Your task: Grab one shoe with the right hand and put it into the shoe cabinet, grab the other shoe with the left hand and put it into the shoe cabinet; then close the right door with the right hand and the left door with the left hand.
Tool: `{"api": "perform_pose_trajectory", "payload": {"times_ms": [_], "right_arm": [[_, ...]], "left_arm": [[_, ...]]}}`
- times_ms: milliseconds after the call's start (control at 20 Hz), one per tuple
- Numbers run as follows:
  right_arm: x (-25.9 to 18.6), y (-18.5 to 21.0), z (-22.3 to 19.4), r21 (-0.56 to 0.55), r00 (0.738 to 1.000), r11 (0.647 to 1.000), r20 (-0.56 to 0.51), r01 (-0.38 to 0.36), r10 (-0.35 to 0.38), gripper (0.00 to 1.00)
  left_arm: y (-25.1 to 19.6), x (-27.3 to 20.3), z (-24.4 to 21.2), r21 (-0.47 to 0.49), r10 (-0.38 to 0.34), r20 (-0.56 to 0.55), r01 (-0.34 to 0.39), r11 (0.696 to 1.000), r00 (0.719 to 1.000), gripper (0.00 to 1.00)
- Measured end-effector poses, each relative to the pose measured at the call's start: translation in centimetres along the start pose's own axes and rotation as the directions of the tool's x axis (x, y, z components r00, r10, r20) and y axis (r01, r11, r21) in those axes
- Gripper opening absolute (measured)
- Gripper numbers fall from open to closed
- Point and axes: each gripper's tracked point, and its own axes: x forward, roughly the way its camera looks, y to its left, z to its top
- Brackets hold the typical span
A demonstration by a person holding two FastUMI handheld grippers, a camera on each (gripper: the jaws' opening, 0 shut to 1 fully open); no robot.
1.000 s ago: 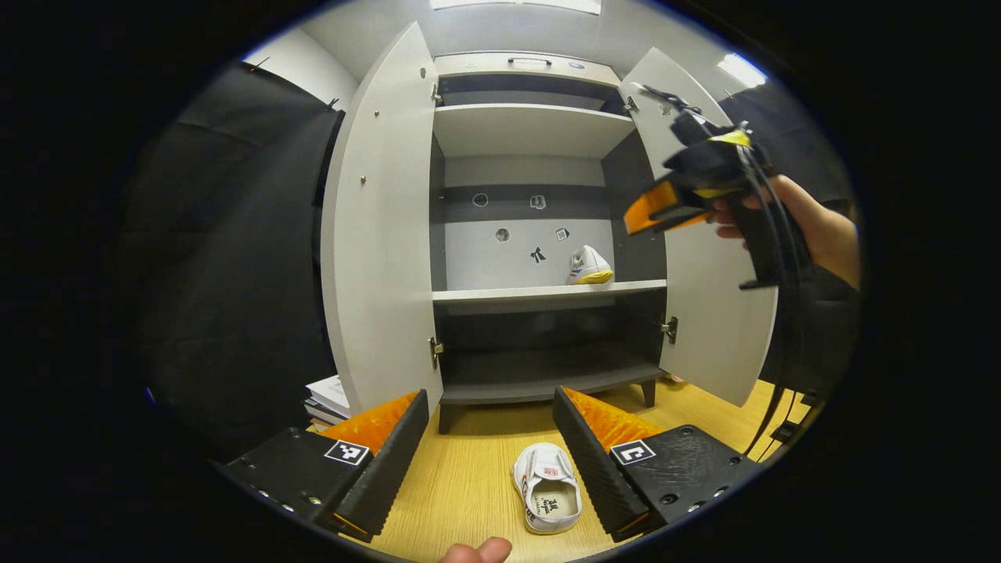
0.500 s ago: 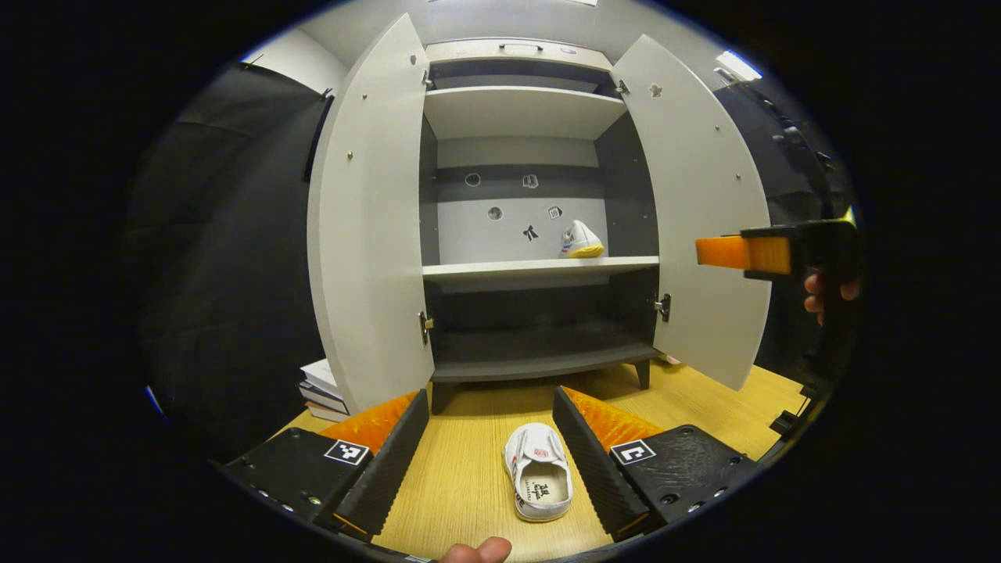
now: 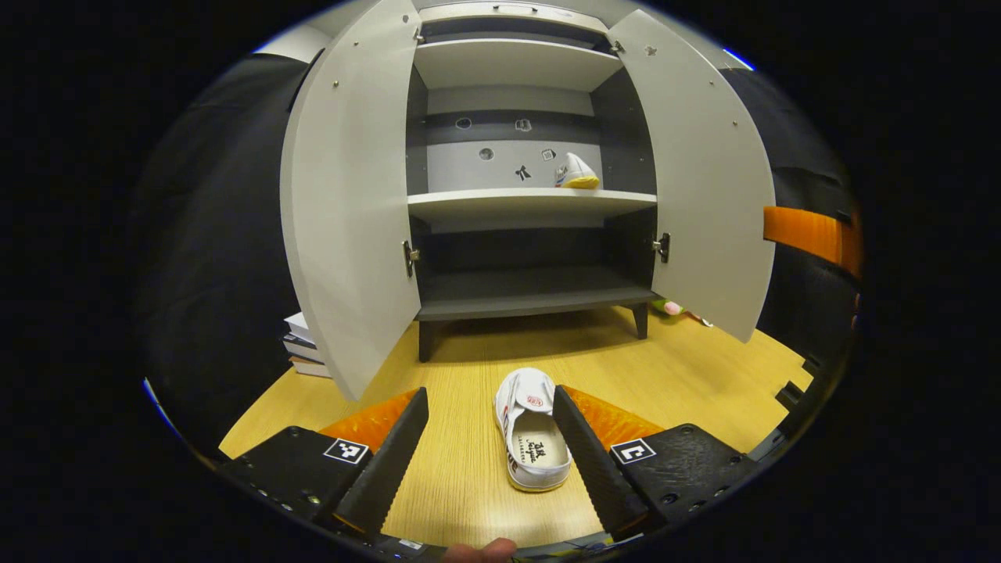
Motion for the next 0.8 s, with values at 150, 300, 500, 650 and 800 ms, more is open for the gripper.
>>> {"api": "perform_pose_trajectory", "payload": {"times_ms": [150, 300, 500, 650, 800], "right_arm": [[-0.1, -1.1, -0.6, 0.011, 1.0, 1.0, -0.011, 0.013, -0.013, 0.65], [-0.1, -2.3, -0.4, -0.028, 0.999, 0.999, -0.002, 0.035, -0.035, 0.69], [-0.3, -2.8, -0.2, -0.031, 0.999, 0.999, -0.001, 0.036, -0.036, 0.75], [-0.3, -3.1, -0.5, -0.031, 0.999, 0.999, -0.011, 0.043, -0.044, 0.79], [-0.2, -3.1, -0.7, -0.029, 0.999, 0.999, -0.024, 0.041, -0.042, 0.81]], "left_arm": [[0.4, 1.5, -2.9, -0.009, -0.012, -0.095, 0.012, 1.0, 0.995, 0.95], [0.8, 2.6, -5.7, -0.051, -0.018, -0.174, 0.009, 0.999, 0.985, 0.95], [1.0, 4.0, -8.4, -0.081, -0.032, -0.253, 0.011, 0.997, 0.967, 0.95], [1.0, 5.1, -8.8, -0.065, -0.024, -0.263, 0.007, 0.998, 0.965, 0.96], [0.7, 6.9, -9.2, -0.025, -0.022, -0.274, 0.015, 1.0, 0.961, 0.96]]}}
